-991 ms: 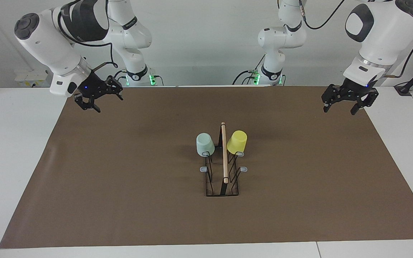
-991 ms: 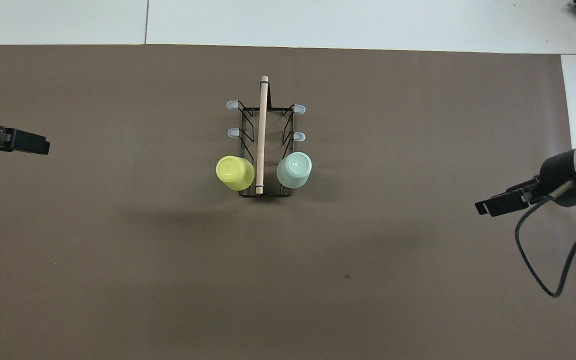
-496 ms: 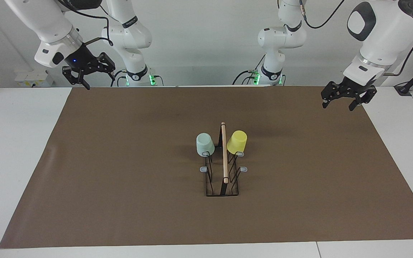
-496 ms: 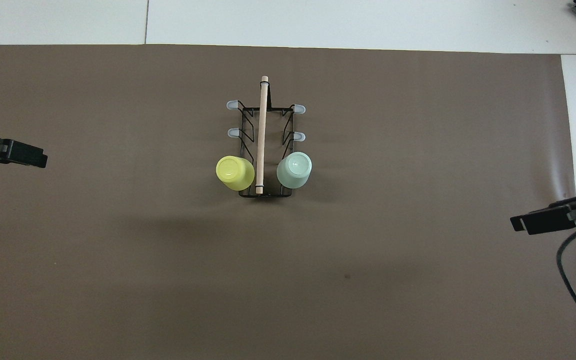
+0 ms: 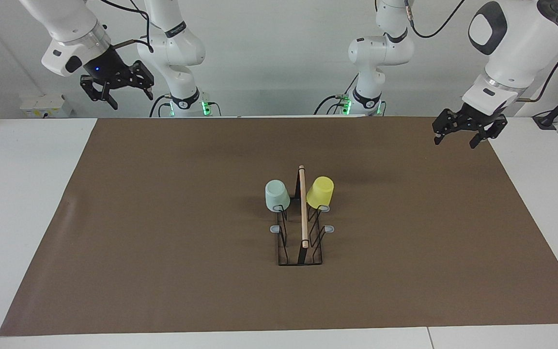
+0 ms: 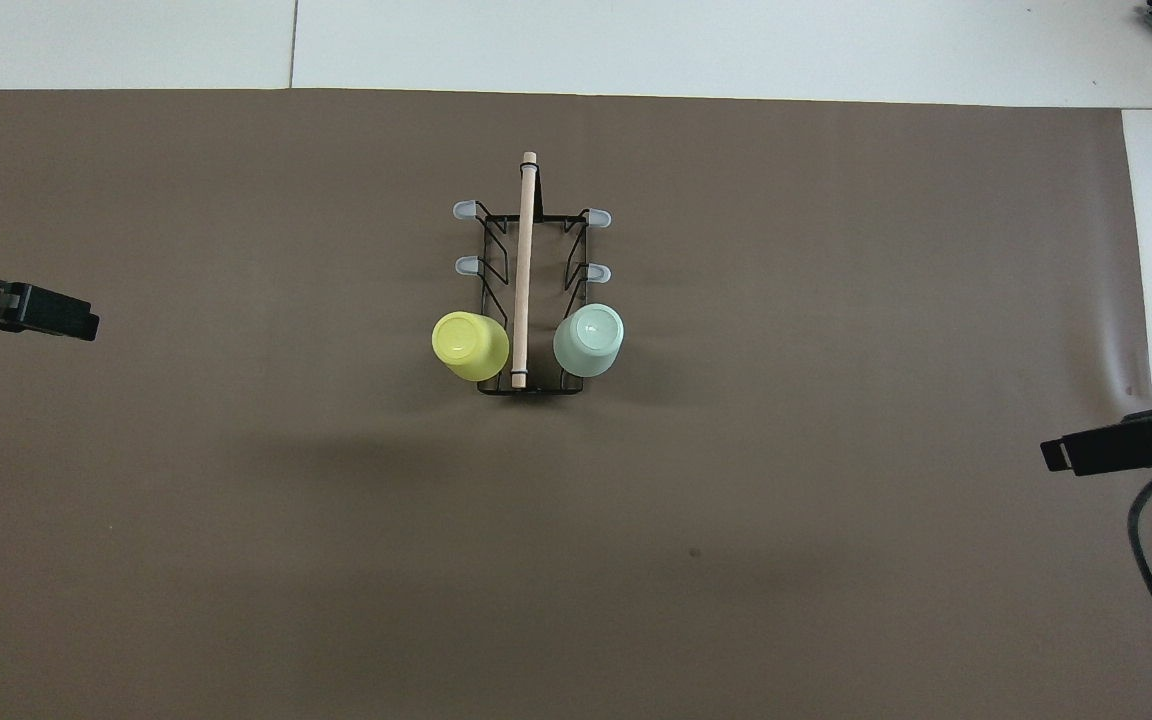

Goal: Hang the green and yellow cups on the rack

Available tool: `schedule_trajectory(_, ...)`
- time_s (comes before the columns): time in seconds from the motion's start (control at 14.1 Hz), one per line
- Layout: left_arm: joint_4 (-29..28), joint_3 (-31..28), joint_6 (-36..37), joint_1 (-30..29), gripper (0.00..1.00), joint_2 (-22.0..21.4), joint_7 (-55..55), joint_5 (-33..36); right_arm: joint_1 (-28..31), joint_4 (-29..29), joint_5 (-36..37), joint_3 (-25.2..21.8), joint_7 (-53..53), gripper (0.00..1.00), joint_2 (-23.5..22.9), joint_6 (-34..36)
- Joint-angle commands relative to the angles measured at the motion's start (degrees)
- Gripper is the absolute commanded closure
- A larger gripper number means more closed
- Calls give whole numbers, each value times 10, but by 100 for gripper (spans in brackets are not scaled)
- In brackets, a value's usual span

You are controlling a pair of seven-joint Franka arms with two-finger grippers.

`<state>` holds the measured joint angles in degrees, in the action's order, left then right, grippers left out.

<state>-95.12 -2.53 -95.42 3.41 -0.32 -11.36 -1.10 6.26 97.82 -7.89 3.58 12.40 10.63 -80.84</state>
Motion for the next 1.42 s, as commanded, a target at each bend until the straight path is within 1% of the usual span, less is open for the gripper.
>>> schedule_trajectory(0.0,5,-10,20,16,0,-9,-2,14,0,-22,12,1,-12,0,-20,3)
schedule_trajectory(0.21,10,-6,20,8,0,-10,-2,15,-2,-90,24,0,-13,0,-74,24)
schedule_trajectory(0.42,15,-3,20,9,0,-9,-2,14,-17,-98,27,-8,-53,0,-83,22)
schedule_trajectory(0.57,19,-3,24,14,0,-9,5,14,-30,-110,32,-12,-65,0,-118,21)
schedule_trajectory(0.64,19,-3,27,16,0,-10,12,14,-34,-122,31,-18,-71,0,-124,21)
schedule_trajectory(0.85,17,-5,29,26,0,-13,13,14,-58,-123,31,-27,-107,0,-128,20)
schedule_trajectory(1.06,13,-9,39,31,0,-20,13,14,-104,-121,31,-76,-109,0,-128,13)
schedule_trajectory(1.2,12,-10,42,30,0,-25,14,14,-106,-121,31,-77,-109,0,-128,13)
schedule_trajectory(1.35,12,-10,53,29,0,-25,41,14,-107,-121,31,-77,-109,0,-128,13)
